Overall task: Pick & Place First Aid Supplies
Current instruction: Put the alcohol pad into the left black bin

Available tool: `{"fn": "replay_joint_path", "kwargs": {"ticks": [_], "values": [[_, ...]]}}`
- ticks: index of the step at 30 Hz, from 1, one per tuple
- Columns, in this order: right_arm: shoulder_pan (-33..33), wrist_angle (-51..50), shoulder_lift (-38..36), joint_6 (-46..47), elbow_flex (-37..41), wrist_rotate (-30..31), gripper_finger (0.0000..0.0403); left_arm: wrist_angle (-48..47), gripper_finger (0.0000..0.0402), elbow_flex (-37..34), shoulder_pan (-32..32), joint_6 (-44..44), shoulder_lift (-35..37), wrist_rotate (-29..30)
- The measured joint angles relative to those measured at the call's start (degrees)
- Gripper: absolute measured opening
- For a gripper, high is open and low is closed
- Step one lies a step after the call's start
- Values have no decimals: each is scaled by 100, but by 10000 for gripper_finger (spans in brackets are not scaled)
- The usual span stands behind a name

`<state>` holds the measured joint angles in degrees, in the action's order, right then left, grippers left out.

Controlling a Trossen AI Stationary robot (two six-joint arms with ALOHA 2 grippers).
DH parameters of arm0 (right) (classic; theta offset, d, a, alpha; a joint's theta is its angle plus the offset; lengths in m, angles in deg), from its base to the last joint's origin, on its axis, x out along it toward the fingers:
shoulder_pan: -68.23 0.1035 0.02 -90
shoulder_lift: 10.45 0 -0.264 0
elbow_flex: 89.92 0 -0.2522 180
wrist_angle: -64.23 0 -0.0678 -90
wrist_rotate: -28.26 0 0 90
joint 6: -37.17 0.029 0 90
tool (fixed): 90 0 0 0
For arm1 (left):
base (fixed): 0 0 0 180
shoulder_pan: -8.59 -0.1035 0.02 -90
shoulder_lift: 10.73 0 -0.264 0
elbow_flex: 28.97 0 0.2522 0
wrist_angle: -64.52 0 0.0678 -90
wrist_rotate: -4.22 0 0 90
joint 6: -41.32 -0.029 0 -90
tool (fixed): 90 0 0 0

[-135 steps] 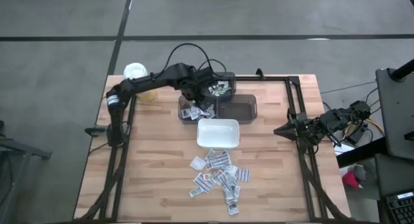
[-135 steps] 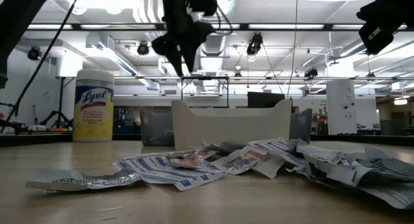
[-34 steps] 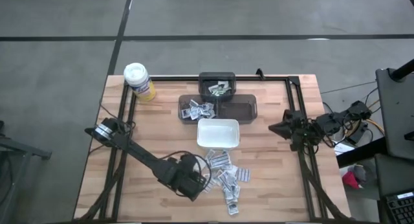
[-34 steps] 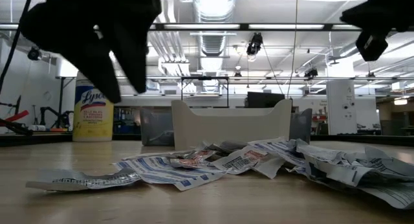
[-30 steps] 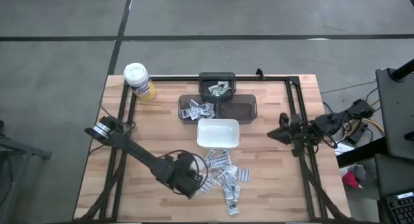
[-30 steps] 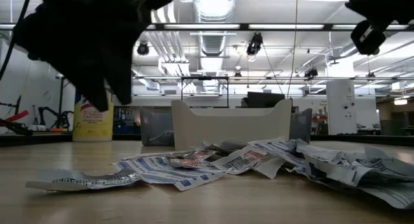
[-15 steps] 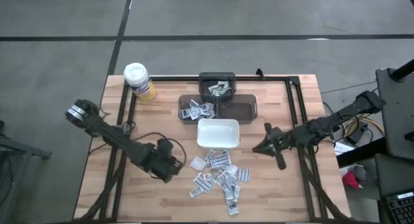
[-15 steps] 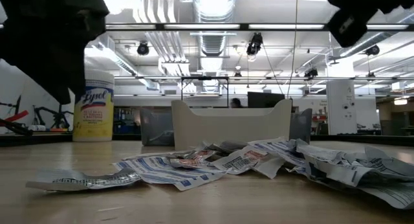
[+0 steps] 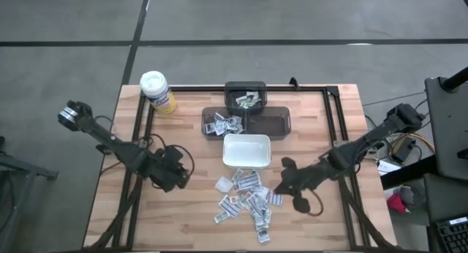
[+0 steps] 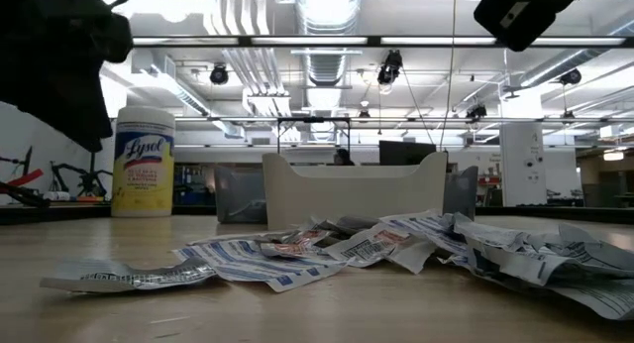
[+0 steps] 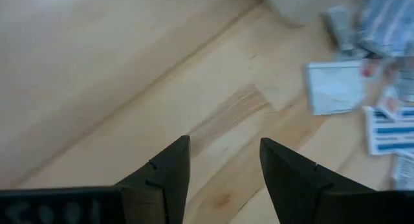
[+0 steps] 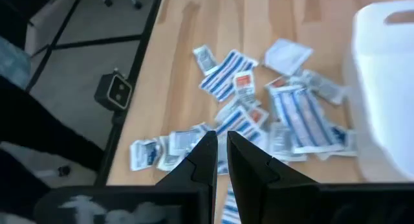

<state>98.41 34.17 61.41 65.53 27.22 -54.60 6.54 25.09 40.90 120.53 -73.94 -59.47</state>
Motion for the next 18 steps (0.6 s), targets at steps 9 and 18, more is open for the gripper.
{"fn": "replay_joint_path", "kwargs": {"ticks": [9, 18], "values": [[459, -215, 1175, 861, -763, -36, 34, 1338, 179, -720, 0, -2156, 1188, 498], [685, -1043, 2201, 1196, -1539, -348, 34, 2309, 179, -1542, -11, -2913, 2398, 733]]}}
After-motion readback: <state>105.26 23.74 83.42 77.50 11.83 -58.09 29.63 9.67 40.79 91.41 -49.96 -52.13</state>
